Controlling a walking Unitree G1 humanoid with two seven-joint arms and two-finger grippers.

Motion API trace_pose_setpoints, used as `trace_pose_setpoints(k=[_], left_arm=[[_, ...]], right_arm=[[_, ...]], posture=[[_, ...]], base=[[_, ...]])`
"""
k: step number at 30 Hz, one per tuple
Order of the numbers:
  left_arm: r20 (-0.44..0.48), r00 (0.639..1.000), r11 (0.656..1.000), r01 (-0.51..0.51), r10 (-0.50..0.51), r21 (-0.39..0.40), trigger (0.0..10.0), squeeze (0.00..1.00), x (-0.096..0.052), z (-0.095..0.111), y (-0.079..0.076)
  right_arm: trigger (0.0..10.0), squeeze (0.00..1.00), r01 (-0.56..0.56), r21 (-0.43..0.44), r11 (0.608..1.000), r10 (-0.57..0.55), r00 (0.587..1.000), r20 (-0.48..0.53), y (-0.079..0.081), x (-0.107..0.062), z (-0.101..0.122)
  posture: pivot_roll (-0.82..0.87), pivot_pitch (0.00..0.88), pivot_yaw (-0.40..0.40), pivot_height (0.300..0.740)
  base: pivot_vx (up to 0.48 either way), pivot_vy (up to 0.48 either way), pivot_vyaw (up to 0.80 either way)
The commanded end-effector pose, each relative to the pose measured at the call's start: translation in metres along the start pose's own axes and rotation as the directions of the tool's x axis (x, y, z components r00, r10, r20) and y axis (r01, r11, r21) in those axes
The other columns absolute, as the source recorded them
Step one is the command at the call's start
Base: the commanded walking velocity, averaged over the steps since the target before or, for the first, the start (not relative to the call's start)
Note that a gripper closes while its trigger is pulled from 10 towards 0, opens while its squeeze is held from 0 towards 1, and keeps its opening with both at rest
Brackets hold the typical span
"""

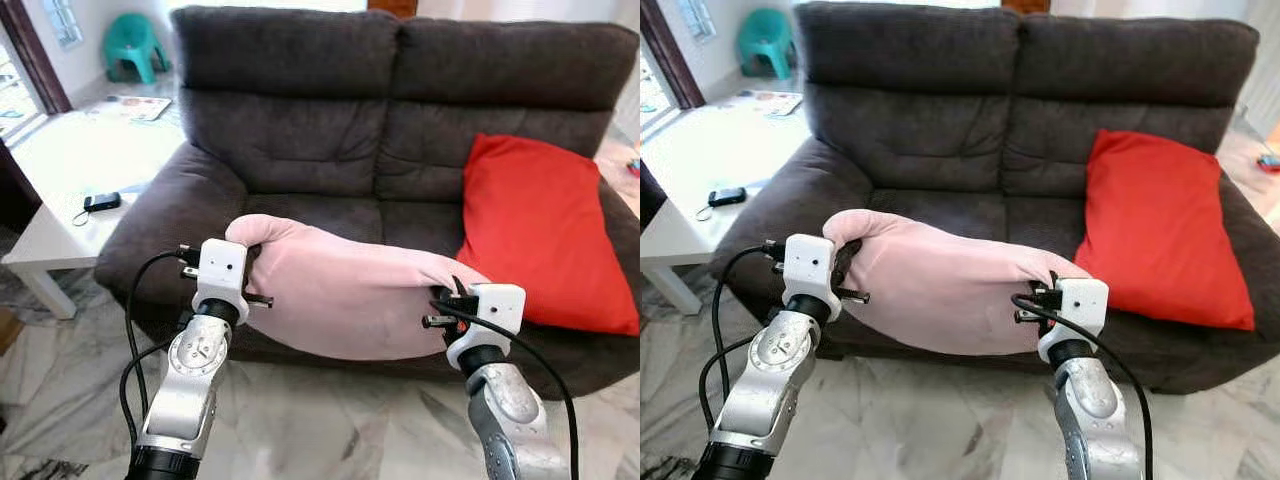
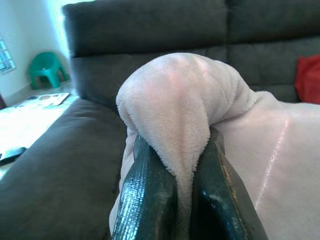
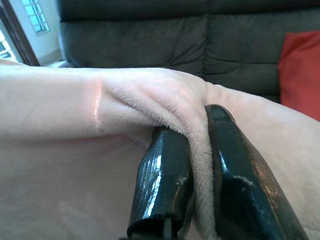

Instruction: Move the pillow to the sofa from floor

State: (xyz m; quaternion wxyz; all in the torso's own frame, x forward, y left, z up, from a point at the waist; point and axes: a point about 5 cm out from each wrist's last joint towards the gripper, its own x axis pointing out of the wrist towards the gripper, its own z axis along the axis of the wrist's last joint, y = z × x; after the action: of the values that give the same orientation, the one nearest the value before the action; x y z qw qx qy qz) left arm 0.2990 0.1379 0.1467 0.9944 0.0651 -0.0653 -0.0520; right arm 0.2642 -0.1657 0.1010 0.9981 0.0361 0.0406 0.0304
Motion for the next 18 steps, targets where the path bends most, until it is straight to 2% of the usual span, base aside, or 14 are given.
trace_pose_setpoints(k=[1,12,16,18], left_arm=[[0.069,0.992,0.995,-0.102,0.102,-0.010,10.0,0.00,0.0011,0.0139,0.0201],[0.076,0.991,0.994,-0.111,0.112,-0.019,10.0,0.00,0.0026,0.0167,0.0209],[0.075,0.990,0.993,-0.117,0.118,-0.021,10.0,0.00,0.0030,0.0170,0.0221],[0.076,0.990,0.993,-0.119,0.120,-0.021,10.0,0.00,0.0031,0.0176,0.0222]], right_arm=[[10.0,0.00,0.038,0.015,0.999,-0.039,0.992,0.118,-0.0051,0.0008,0.0270],[10.0,0.00,0.030,0.025,0.999,-0.033,0.993,0.112,-0.0003,0.0064,0.0336],[10.0,0.00,0.014,0.025,1.000,-0.017,0.994,0.106,0.0032,0.0083,0.0348],[10.0,0.00,0.013,0.018,1.000,-0.015,0.994,0.104,0.0037,0.0089,0.0351]], posture=[[0.02,0.000,-0.065,0.740],[0.02,0.000,-0.074,0.740],[0.03,0.000,-0.079,0.740],[0.03,0.000,-0.080,0.740]], base=[[0.000,0.480,0.00],[0.000,0.480,0.00],[0.000,0.480,-0.66],[0.000,0.480,0.00]])
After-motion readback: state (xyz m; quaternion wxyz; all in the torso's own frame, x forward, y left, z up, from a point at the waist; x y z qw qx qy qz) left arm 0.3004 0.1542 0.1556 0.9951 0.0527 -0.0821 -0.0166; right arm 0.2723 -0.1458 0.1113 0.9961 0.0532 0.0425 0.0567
